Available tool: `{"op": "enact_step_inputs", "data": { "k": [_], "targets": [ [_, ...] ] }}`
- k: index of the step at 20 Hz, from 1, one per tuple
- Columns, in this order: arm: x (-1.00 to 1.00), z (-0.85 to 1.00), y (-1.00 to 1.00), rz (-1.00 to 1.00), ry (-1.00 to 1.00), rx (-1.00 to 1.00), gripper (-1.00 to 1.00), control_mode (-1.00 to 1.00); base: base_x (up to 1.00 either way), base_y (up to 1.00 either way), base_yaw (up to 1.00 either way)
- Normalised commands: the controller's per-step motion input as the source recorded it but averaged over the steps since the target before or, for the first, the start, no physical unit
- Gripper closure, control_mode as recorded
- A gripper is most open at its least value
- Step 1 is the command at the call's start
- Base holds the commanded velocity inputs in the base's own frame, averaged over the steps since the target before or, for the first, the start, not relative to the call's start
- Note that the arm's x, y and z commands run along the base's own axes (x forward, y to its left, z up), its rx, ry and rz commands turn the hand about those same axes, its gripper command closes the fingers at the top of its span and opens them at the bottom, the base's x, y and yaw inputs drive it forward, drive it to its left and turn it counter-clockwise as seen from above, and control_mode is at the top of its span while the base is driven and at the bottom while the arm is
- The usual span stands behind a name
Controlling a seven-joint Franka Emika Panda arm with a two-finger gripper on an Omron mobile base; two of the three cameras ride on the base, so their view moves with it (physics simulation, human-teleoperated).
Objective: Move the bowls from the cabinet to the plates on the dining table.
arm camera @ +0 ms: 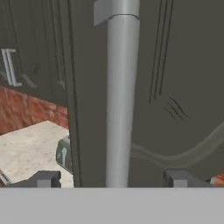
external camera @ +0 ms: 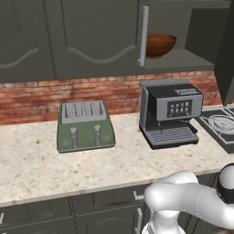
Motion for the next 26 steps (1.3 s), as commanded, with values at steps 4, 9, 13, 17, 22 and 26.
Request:
{"op": "enact_step_inputs", "data": {
  "k": [4, 9, 13, 17, 22, 26],
  "targets": [
    [-0.79, 0.06, 0.13, -0.26, -0.03, 0.01, -1.00, -1.00, 0.00, 0.00, 0.00],
    [-0.68, 0.03, 0.54, -0.20, -0.02, 0.00, -1.00, -1.00, 0.00, 0.00, 0.00],
    [-0.38, 0.00, 0.99, -0.09, -0.02, 0.00, -1.00, -1.00, 0.00, 0.00, 0.00],
    [-0.31, 0.00, 1.00, -0.05, -0.05, 0.00, -1.00, -1.00, 0.00, 0.00, 0.00],
    [-0.38, 0.04, 0.95, 0.00, -0.12, 0.00, -1.00, -1.00, 0.00, 0.00, 0.00],
    [-0.25, 0.20, 0.69, -0.05, -0.15, -0.01, -1.00, -1.00, 0.00, 0.00, 0.00]
  ]
}}
